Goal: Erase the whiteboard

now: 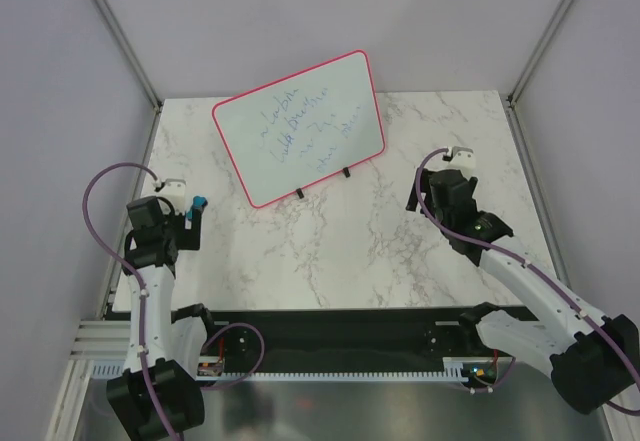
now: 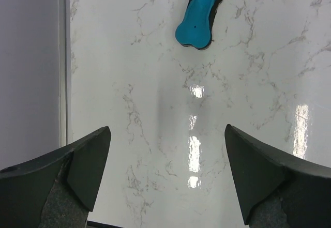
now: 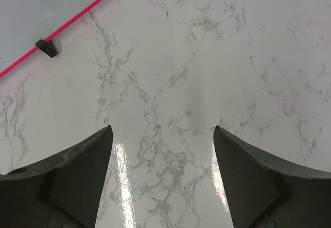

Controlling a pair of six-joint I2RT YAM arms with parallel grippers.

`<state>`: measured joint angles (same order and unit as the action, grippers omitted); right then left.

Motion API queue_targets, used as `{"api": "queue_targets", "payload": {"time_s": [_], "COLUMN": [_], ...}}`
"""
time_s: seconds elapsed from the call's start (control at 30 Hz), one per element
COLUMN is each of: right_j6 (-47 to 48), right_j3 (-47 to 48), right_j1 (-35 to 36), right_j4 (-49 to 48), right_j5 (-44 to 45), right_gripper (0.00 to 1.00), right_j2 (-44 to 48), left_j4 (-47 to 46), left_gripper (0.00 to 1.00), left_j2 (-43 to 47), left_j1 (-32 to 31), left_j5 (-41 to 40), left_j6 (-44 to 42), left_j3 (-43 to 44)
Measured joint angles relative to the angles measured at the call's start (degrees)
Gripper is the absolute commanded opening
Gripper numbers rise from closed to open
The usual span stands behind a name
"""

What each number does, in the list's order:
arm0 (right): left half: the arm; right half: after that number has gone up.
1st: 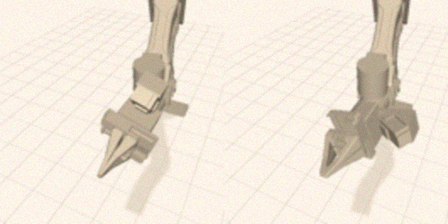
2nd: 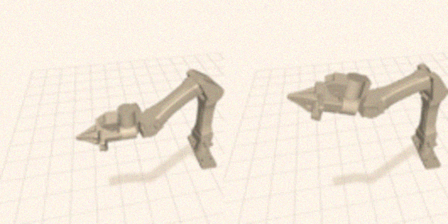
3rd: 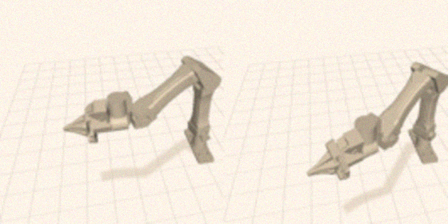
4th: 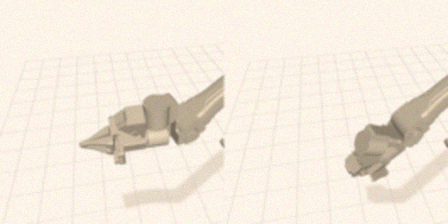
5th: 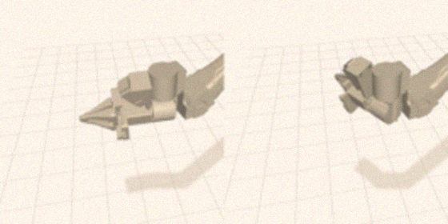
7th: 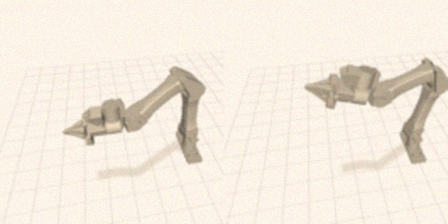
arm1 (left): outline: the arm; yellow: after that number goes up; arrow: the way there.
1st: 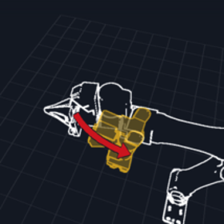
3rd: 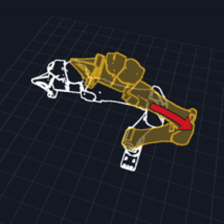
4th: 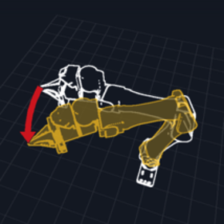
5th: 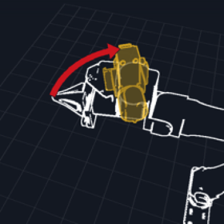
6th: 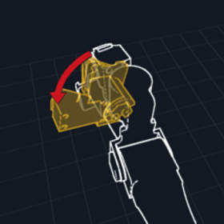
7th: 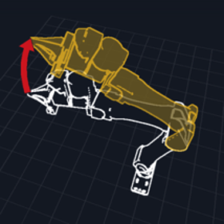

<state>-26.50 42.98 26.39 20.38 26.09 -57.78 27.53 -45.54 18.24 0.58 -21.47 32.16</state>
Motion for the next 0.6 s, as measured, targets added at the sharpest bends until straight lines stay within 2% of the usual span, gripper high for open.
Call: {"api": "queue_targets", "payload": {"time_s": [0.43,0.6], "right_j6": [0.4,0.4], "right_j3": [-0.4,-0.4], "right_j1": [0.0,0.0], "right_j4": [-0.2,-0.2], "right_j5": [-1.8,-2.9], "right_gripper": [0.87,0.87], "right_j2": [-0.5,-0.5], "left_j4": [0.9,-1.8], "left_gripper": [0.99,0.99], "left_j2": [-1.0,-8.9], "left_j1": [0.0,0.0], "left_j5": [4.4,4.5], "left_j6": [-0.9,-6.6], "left_j3": [0.2,2.7]}}
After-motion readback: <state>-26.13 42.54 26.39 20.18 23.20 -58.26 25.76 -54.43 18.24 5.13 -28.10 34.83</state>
